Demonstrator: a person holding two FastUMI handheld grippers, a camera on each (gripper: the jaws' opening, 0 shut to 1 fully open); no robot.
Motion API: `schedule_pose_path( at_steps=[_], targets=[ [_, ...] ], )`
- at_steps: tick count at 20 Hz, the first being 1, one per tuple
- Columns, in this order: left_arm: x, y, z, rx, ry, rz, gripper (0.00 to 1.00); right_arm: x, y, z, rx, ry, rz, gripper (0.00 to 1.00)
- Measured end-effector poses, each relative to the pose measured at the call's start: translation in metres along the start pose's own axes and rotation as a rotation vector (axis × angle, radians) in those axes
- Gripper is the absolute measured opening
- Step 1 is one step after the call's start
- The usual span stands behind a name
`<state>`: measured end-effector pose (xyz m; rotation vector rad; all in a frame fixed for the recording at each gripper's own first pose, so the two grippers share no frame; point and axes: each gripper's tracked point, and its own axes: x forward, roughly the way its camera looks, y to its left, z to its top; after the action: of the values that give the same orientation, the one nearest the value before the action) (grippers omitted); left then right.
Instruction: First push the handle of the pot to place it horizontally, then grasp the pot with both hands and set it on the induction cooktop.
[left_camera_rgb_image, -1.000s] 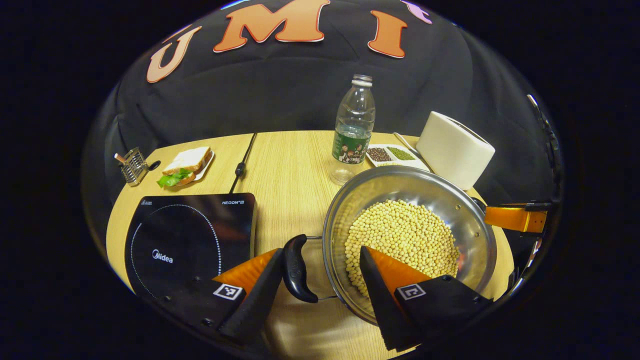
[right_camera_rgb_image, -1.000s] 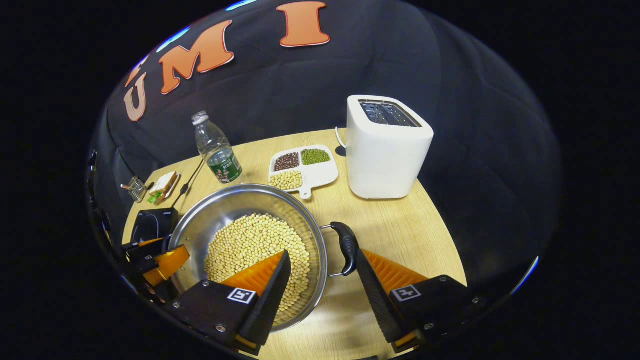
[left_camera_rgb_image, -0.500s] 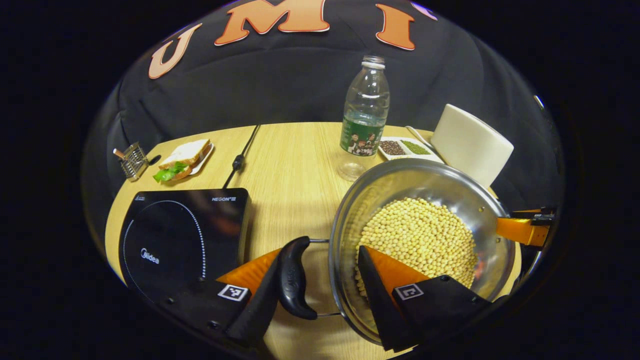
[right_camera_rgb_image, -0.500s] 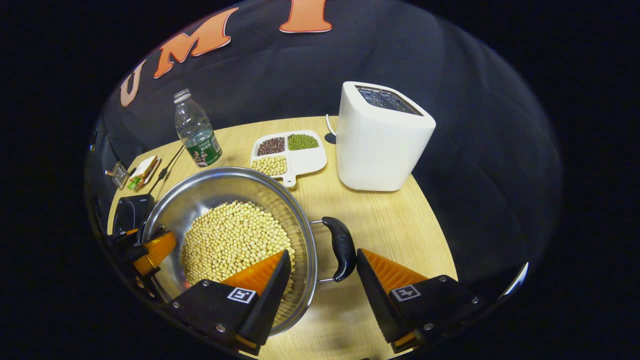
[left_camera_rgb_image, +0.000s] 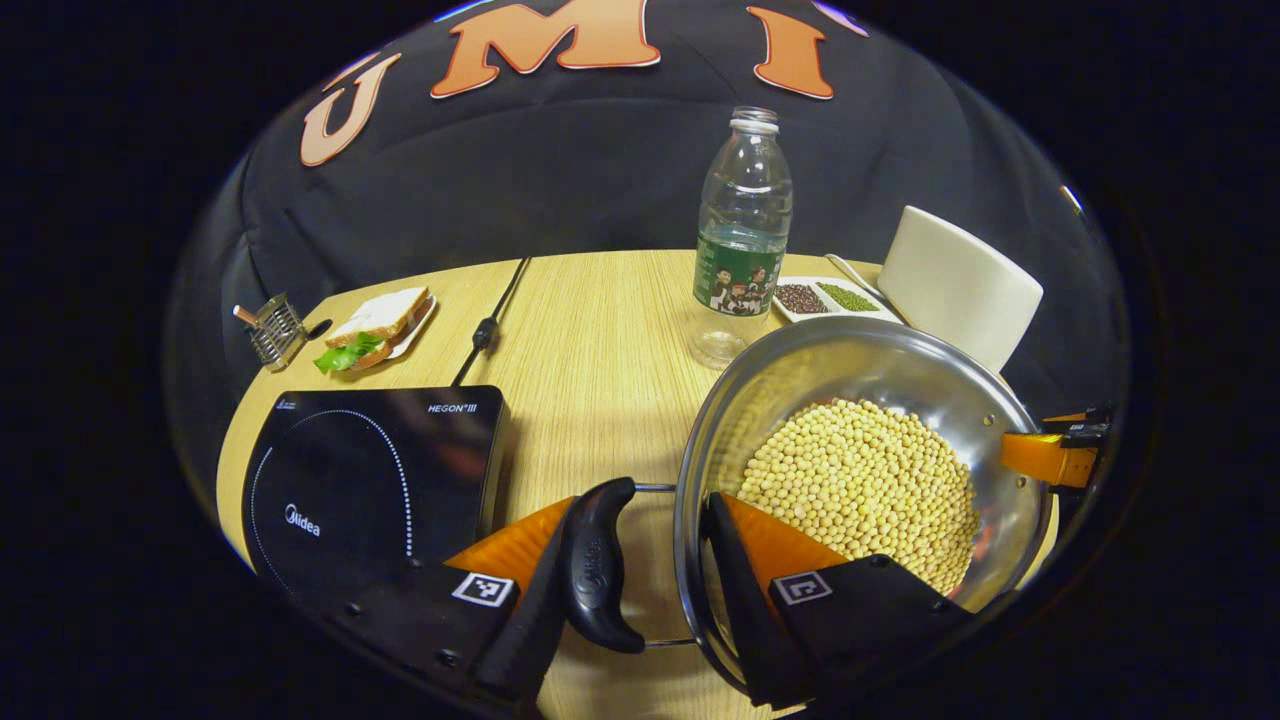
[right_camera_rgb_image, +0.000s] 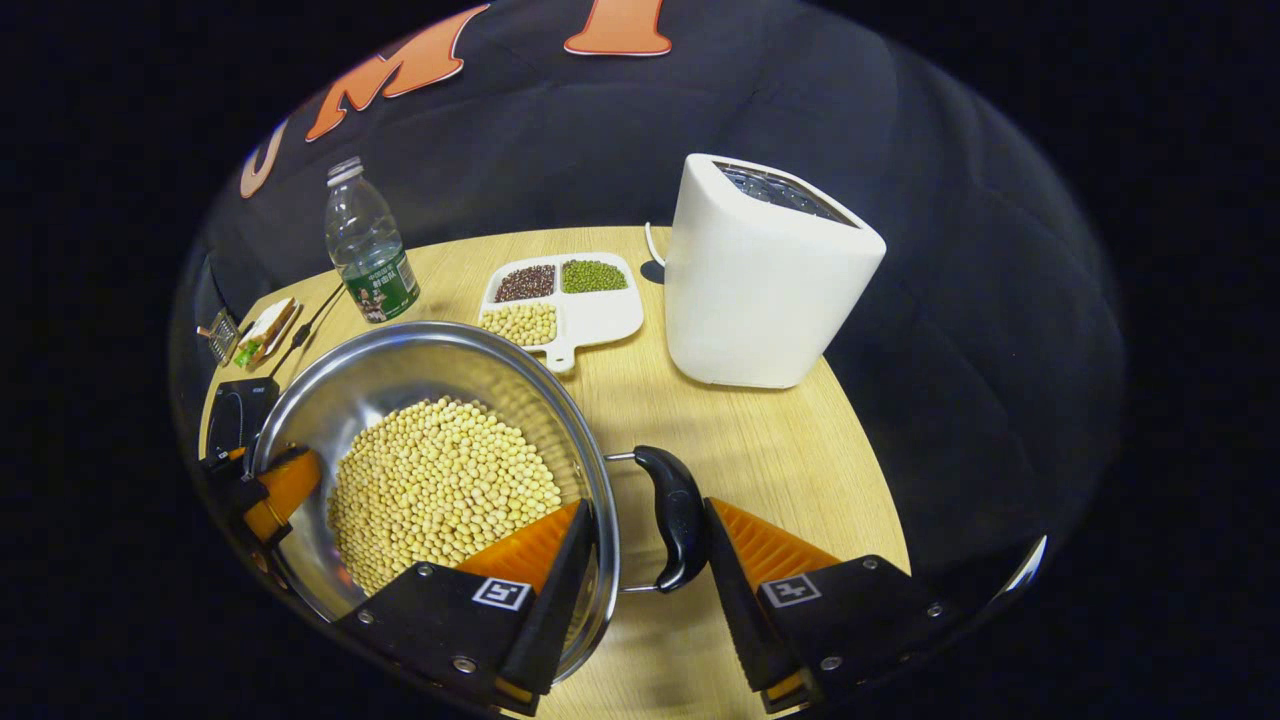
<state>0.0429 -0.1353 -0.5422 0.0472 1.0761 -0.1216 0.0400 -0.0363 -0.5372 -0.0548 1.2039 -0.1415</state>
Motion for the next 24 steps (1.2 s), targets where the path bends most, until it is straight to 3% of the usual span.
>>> schedule_pose_path(
  at_steps=[6, 8, 9, 10, 16, 20, 24],
  targets=[
    [0.002, -0.001, 0.004, 0.005, -0.019, 0.019, 0.77, -0.001, 0.001, 0.003, -0.059, -0.037, -0.019, 0.59],
    [-0.001, -0.002, 0.001, 0.002, -0.014, 0.018, 0.75, -0.005, 0.000, 0.003, -0.046, -0.040, -0.023, 0.61],
    [-0.004, -0.002, 0.004, 0.010, -0.023, 0.017, 0.75, -0.008, 0.000, 0.002, -0.048, -0.042, -0.029, 0.56],
    [-0.008, -0.003, 0.006, 0.022, -0.031, 0.020, 0.75, -0.014, -0.001, 0.002, -0.044, -0.044, -0.038, 0.60],
    [-0.038, 0.010, 0.026, 0.059, -0.097, 0.032, 0.74, -0.044, 0.007, 0.011, -0.014, -0.084, -0.037, 0.60],
    [-0.055, 0.029, 0.029, 0.027, -0.111, 0.040, 0.71, -0.059, 0.028, 0.016, -0.026, -0.107, -0.028, 0.60],
    [-0.075, 0.059, 0.035, 0.015, -0.129, 0.068, 0.74, -0.075, 0.055, 0.021, -0.037, -0.119, 0.001, 0.60]
  ],
)
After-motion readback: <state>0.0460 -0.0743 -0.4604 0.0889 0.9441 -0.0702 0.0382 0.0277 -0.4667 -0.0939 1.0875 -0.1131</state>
